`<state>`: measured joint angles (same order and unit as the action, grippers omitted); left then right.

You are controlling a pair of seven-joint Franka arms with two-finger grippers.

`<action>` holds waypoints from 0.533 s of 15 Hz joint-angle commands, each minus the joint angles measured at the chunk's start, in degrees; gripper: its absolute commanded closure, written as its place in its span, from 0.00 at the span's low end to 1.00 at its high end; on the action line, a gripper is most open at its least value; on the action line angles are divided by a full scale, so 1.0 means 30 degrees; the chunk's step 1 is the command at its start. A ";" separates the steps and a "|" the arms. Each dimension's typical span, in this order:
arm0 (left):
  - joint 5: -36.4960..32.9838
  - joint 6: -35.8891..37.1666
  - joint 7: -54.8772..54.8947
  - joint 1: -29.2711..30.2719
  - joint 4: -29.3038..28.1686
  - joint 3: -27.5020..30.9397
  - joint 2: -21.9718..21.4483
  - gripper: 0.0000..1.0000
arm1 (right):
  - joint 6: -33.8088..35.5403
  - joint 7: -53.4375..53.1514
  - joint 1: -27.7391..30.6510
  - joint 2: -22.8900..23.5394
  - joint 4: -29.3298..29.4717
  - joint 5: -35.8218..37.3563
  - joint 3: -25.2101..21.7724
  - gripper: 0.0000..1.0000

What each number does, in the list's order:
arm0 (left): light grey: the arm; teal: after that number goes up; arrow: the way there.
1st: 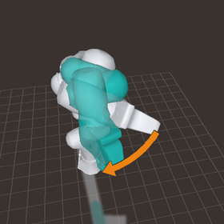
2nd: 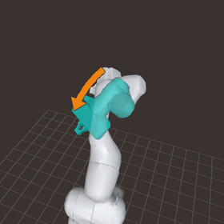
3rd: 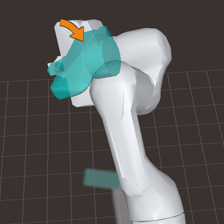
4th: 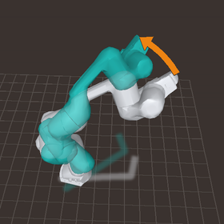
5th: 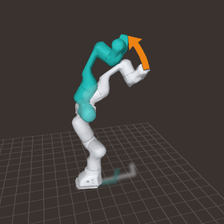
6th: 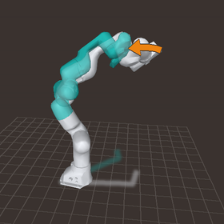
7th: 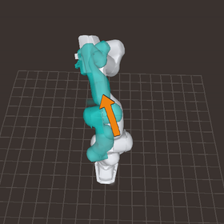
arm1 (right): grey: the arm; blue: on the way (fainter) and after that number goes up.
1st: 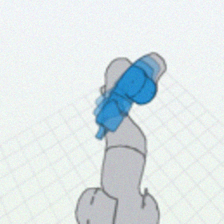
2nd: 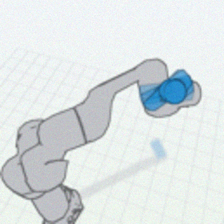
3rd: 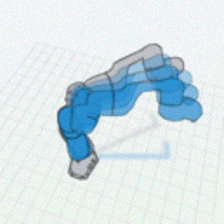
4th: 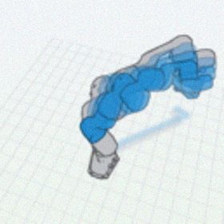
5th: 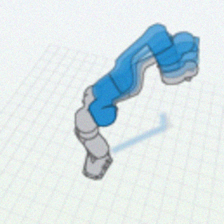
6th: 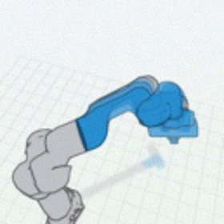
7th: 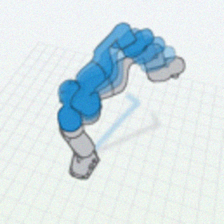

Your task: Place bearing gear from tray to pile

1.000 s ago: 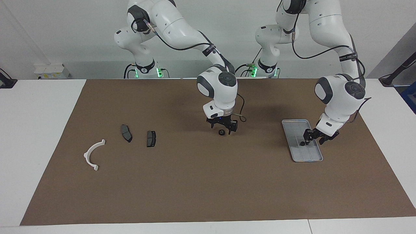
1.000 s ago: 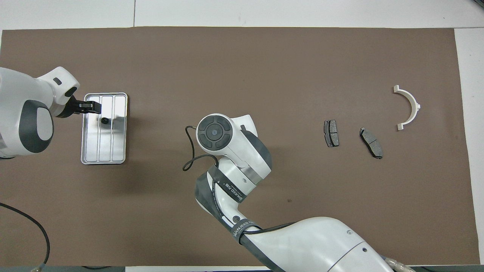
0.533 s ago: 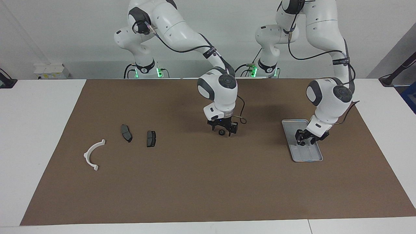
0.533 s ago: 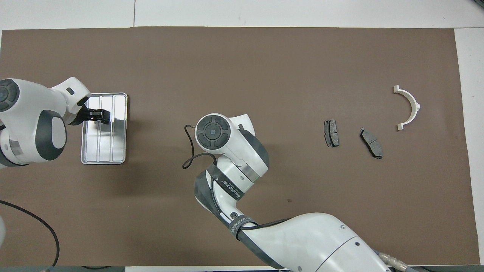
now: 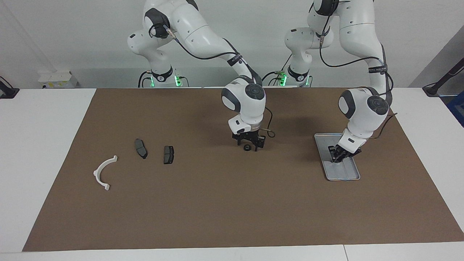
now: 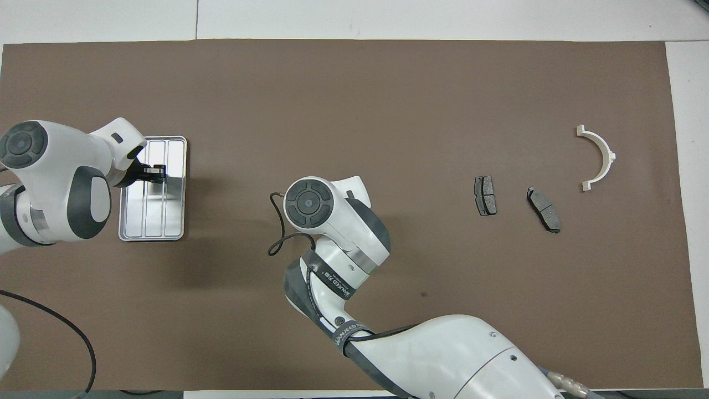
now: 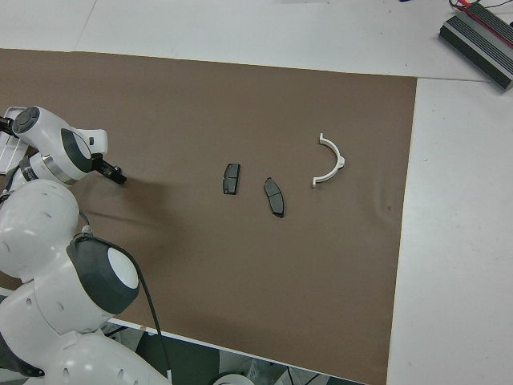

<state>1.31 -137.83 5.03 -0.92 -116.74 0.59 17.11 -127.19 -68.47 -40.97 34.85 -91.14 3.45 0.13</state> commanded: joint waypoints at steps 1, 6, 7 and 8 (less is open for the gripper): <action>0.0294 -0.0552 -0.0560 -0.0336 -0.0434 0.0213 -0.0283 1.00 | 0.0650 -0.0322 0.0179 0.0277 0.0760 0.0227 0.0014 0.40; 0.0352 0.3680 -0.0621 -0.0219 0.2982 0.0155 -0.0312 1.00 | 0.0298 -0.0293 0.0267 0.0307 0.0732 0.0168 0.0014 1.00; 0.0730 0.5088 -0.0738 -0.0335 0.4125 0.0155 -0.0312 1.00 | 0.0327 -0.0235 0.0354 0.0307 0.0703 0.0227 0.0014 1.00; 0.1372 0.6059 -0.1232 -0.0423 0.4978 0.0184 -0.0370 1.00 | 0.0444 -0.0234 0.0413 0.0307 0.0732 0.0285 0.0014 1.00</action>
<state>2.64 -127.09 3.15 -1.20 -107.91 0.58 16.57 -126.13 -68.47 -40.73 34.96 -89.79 3.44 -0.13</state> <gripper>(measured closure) 0.767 0.652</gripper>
